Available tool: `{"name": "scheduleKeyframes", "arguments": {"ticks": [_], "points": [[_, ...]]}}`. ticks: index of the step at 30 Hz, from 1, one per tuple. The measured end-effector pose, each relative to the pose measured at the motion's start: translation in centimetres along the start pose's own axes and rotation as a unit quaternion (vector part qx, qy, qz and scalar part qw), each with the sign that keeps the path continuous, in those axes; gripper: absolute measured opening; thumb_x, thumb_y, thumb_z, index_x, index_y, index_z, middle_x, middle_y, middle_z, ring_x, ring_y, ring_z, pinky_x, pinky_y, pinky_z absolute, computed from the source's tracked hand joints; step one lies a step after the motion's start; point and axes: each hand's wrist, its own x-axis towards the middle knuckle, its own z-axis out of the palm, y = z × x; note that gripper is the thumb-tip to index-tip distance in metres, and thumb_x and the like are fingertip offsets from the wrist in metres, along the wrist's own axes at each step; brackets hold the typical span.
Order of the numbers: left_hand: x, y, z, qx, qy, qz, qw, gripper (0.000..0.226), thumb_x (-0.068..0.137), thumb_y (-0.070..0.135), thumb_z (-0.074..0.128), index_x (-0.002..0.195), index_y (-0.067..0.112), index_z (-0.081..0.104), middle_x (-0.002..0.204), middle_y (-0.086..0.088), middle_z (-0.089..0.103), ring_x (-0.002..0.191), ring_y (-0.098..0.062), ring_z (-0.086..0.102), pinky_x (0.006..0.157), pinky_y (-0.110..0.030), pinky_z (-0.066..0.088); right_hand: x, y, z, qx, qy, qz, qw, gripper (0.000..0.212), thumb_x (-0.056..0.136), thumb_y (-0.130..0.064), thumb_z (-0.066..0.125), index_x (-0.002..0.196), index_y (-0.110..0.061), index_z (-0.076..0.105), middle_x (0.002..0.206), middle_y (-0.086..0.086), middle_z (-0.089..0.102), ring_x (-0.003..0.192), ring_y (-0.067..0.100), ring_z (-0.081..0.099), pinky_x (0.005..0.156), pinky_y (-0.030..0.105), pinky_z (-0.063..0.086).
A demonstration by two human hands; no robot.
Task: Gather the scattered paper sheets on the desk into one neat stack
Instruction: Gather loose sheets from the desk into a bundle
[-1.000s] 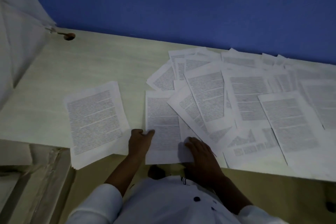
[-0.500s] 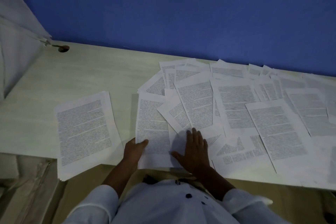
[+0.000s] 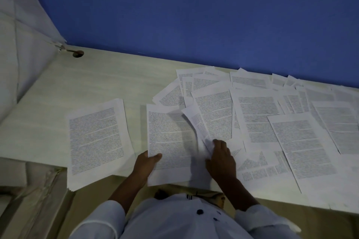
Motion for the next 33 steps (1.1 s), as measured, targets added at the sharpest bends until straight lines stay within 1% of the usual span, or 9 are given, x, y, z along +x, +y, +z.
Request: {"name": "scheduleKeyframes", "arguments": {"ticks": [4,9,14,17,19,22,25,27,33], "points": [[0.1,0.7,-0.4,-0.048,-0.047,-0.031,0.997,0.039,0.088,0.016,0.070,0.126,0.014,0.062,0.116,-0.005,0.069,0.101,-0.024,0.068,0.085,-0.034,0.056,-0.4,1.5,-1.3,-0.013,0.063,-0.004,0.998,0.012,0.086,-0.013,0.064,0.097,-0.010,0.068,0.084,0.006,0.068,0.071,0.026,0.066,0.059,0.030,0.048],[0.3,1.5,0.8,-0.054,-0.032,-0.032,0.998,0.043,0.096,0.037,0.057,0.128,0.010,0.060,0.115,-0.009,0.069,0.097,-0.026,0.067,0.083,-0.034,0.055,-1.1,-0.9,-0.9,-0.035,0.036,-0.117,0.992,0.010,0.077,-0.008,0.074,0.084,-0.015,0.072,0.073,0.001,0.068,0.058,0.016,0.066,0.049,0.026,0.052],[0.0,2.0,2.5,-0.067,-0.011,-0.050,0.996,0.100,0.072,0.088,0.034,0.142,0.017,0.047,0.135,-0.013,0.057,0.118,-0.030,0.057,0.108,-0.044,0.042,-2.8,-4.0,1.5,-0.019,-0.099,-0.223,0.970,0.037,0.091,-0.010,0.054,0.128,-0.010,0.059,0.106,0.012,0.065,0.088,0.029,0.067,0.070,0.036,0.054],[-0.3,1.9,2.9,-0.029,0.018,-0.026,0.999,0.070,0.087,0.057,0.058,0.141,0.012,0.047,0.139,-0.013,0.054,0.118,-0.028,0.055,0.103,-0.037,0.043,-3.8,-4.8,0.6,0.064,-0.239,-0.216,0.945,0.049,0.098,-0.029,0.052,0.144,-0.014,0.042,0.136,0.004,0.053,0.122,0.020,0.052,0.097,0.023,0.038],[-0.6,1.6,2.8,0.000,0.005,0.007,1.000,0.045,0.089,0.027,0.069,0.130,0.012,0.058,0.128,-0.011,0.063,0.099,-0.021,0.061,0.090,-0.031,0.049,-3.9,-4.4,0.0,0.154,-0.279,-0.171,0.932,0.055,0.095,-0.038,0.058,0.142,-0.014,0.045,0.137,0.000,0.053,0.120,0.010,0.052,0.096,0.012,0.035],[0.0,1.3,2.0,0.011,-0.006,0.016,1.000,0.041,0.088,0.008,0.068,0.128,0.009,0.059,0.125,-0.012,0.065,0.103,-0.025,0.063,0.095,-0.038,0.051,-3.5,-3.4,-0.8,0.251,-0.209,-0.098,0.940,0.037,0.092,-0.033,0.063,0.124,-0.015,0.062,0.122,-0.003,0.064,0.101,0.003,0.060,0.082,0.005,0.043],[0.2,1.4,0.4,0.008,-0.030,0.003,1.000,0.048,0.087,0.009,0.070,0.133,0.008,0.055,0.126,-0.008,0.063,0.109,-0.025,0.061,0.100,-0.038,0.048,-1.2,-0.7,-1.3,0.249,-0.091,-0.016,0.964,0.026,0.091,-0.026,0.065,0.114,-0.014,0.067,0.112,0.002,0.069,0.094,0.010,0.064,0.082,0.018,0.051],[-2.5,0.0,0.2,-0.066,0.058,0.002,0.996,0.049,0.087,0.009,0.070,0.134,0.008,0.054,0.126,-0.007,0.063,0.110,-0.024,0.062,0.102,-0.038,0.046,1.4,2.2,-2.8,0.222,-0.122,-0.066,0.965,0.024,0.091,-0.024,0.065,0.112,-0.013,0.067,0.108,0.003,0.069,0.092,0.013,0.064,0.082,0.024,0.051],[-3.1,-0.4,-4.2,-0.163,0.081,0.006,0.983,0.040,0.089,-0.003,0.062,0.128,0.001,0.056,0.116,-0.010,0.065,0.095,-0.020,0.064,0.094,-0.034,0.045,3.2,5.1,-2.8,0.145,-0.121,-0.010,0.982,0.032,0.092,-0.024,0.063,0.121,-0.010,0.062,0.120,0.007,0.062,0.111,0.021,0.057,0.094,0.026,0.041]]}}
